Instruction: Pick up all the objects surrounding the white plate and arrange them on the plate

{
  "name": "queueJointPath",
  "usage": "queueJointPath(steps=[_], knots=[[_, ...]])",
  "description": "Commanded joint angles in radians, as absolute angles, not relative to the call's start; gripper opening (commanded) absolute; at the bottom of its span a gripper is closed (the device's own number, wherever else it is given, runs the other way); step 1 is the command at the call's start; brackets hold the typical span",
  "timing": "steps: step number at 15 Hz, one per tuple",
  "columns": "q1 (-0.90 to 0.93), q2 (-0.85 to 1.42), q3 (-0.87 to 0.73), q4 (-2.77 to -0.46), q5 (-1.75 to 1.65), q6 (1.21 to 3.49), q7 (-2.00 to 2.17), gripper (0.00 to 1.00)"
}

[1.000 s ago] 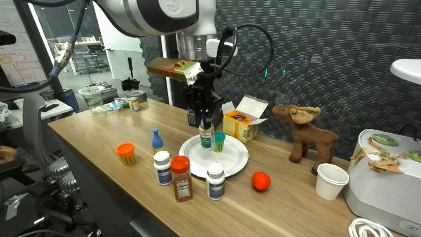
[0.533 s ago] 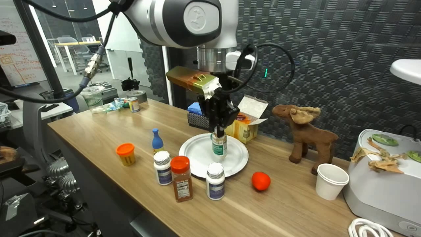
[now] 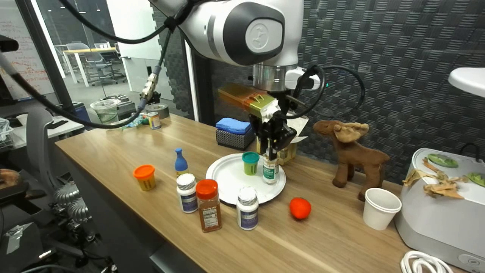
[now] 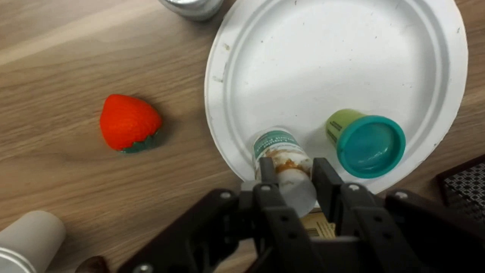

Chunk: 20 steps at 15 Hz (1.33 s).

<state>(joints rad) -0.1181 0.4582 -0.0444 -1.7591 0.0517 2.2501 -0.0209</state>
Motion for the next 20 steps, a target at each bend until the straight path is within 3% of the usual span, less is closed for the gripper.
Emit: queueJointPath(steps=[1, 4, 5, 6, 13, 20], knots=[[-0.118, 0.503, -0.039, -1.663, 0.080, 2.199, -0.018, 0.15], [-0.113, 0.524, -0.041, -1.636, 0.068, 2.173, -0.016, 0.16], [-0.112, 0.526, -0.042, -1.635, 0.064, 2.165, -0.017, 0.21], [-0.109, 0.526, -0.043, -1.635, 0.061, 2.160, -0.014, 0.51], [-0.083, 0.465, -0.047, -1.700, 0.041, 2.170, 0.002, 0.99], [-0.048, 0.237, -0.058, -1.944, 0.014, 2.230, 0.088, 1.00]])
